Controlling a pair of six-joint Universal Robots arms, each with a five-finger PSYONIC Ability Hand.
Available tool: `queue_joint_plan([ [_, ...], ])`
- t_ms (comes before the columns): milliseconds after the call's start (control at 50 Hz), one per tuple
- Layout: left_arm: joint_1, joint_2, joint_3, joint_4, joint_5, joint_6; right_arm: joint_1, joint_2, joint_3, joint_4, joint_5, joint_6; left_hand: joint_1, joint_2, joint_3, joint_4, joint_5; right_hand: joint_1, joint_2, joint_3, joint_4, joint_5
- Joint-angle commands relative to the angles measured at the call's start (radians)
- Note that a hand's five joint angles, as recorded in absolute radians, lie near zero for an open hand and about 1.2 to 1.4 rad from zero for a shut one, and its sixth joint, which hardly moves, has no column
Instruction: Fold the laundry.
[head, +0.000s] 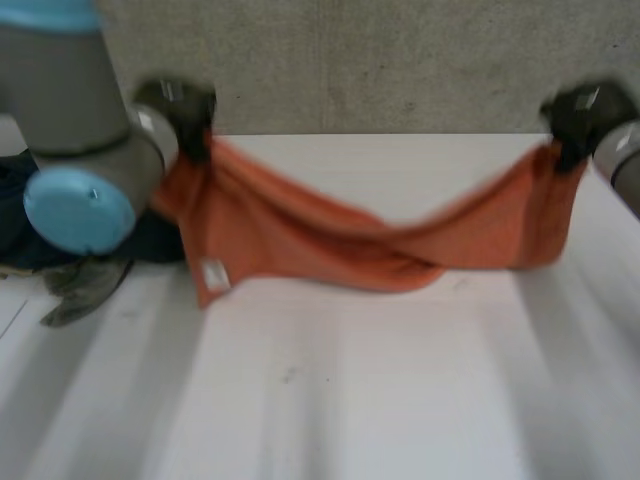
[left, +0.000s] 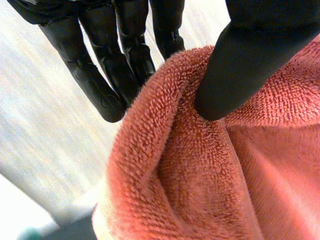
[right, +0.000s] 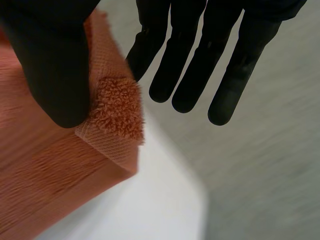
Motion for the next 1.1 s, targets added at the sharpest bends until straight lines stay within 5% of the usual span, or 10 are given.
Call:
queue_joint_plan([
  [20,0.000,0.079,0.161,0.199,0.032,-0.058,-0.002,-0.051,-0.065,-0.456,0.043,0.275,0.268,0.202,0.210,0.202,0.260,0.238,0.222,0.208,0.203,0.715],
  [160,0.017,0.162,-0.028,0.271,0.057,-0.118,-0.031,-0.117,-0.010,-0.462,0.023,0.375,0.268,0.202,0.210,0.202,0.260,0.238,0.222,0.208,0.203,0.715],
  [360,0.060,0.165,-0.403,0.308,0.065,-0.103,-0.061,-0.125,0.223,-0.276,-0.166,0.380,0.268,0.202,0.210,0.202,0.260,0.238,0.222,0.208,0.203,0.715],
  [480,0.060,0.191,-0.516,0.314,0.092,-0.084,-0.044,-0.078,0.284,-0.074,-0.264,0.364,0.268,0.202,0.210,0.202,0.260,-0.540,-0.555,-0.569,-0.575,-0.062],
  [620,0.045,0.312,-0.578,0.293,0.114,-0.064,0.007,0.002,0.197,0.084,-0.169,0.295,0.268,0.202,0.210,0.202,0.260,-0.849,-0.864,-0.878,-0.884,-0.372],
  [1100,-0.086,0.763,-0.634,0.151,0.143,-0.044,0.297,0.404,-0.205,0.104,-0.013,0.459,0.268,0.202,0.210,0.202,0.260,-0.764,-0.780,-0.793,-0.799,-0.287],
])
